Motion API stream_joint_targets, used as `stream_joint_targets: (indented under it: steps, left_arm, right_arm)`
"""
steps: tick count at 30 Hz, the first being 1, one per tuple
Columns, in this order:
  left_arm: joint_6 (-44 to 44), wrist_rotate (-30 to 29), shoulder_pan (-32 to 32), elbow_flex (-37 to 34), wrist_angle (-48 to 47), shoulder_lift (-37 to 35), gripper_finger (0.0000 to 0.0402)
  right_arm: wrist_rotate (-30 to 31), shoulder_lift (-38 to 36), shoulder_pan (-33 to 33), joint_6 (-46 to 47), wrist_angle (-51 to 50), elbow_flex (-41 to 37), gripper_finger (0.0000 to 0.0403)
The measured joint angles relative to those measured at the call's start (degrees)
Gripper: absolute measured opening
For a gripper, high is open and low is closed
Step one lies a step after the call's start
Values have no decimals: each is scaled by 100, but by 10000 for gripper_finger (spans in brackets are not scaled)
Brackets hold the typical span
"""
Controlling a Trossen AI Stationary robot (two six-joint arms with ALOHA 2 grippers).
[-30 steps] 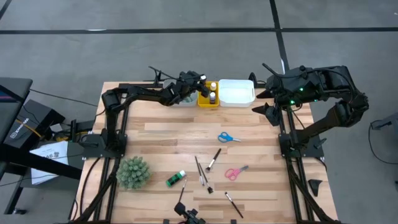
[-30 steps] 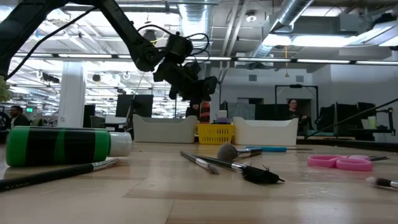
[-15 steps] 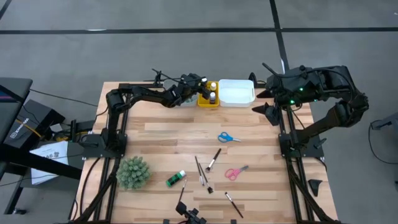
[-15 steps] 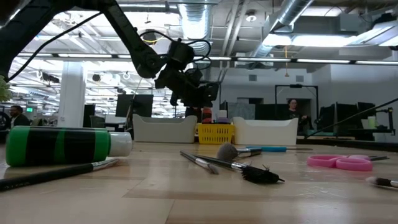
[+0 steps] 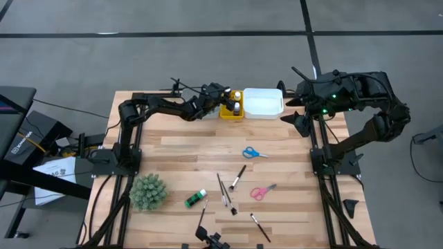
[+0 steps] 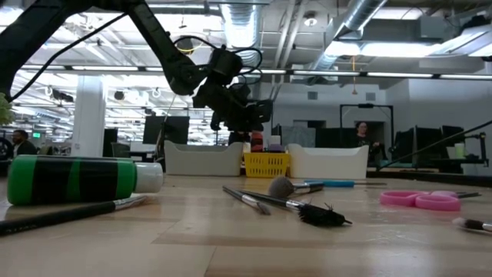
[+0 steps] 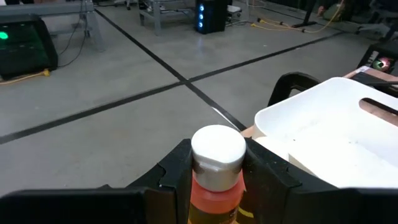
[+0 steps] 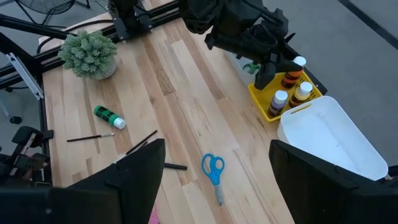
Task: Pick & Place Paint Supplies
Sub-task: Put the orange paint bottle into the yellow bin
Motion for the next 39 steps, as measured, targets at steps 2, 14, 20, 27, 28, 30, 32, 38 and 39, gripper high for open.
stream_joint_targets:
  steps: [2,14,20,27,28,30,32,38,39]
  left_arm:
    - [-1,-26,2,0,143,61,107]
    - [0,-70,4,-2,159,87,107]
    - [7,-69,-4,-128,417,85,107]
    - [152,194,24,-227,646,83,107]
    - [161,268,24,-229,634,83,106]
    - [166,297,24,-229,610,83,106]
    - [165,303,24,-229,602,83,107]
    - [-24,350,26,-230,485,74,106]
    - [-30,432,34,-232,389,44,106]
  right_arm:
    - [0,0,0,-11,0,0,283]
    - [0,0,2,-7,0,0,283]
    - [-1,0,4,4,0,0,283]
    - [-2,0,4,0,0,0,283]
    - [-2,0,4,-4,0,0,283]
    - [-2,0,4,-6,0,0,283]
    - [-2,0,4,-3,0,0,283]
    - [-2,0,4,4,0,0,283]
    - [-2,0,4,4,0,0,283]
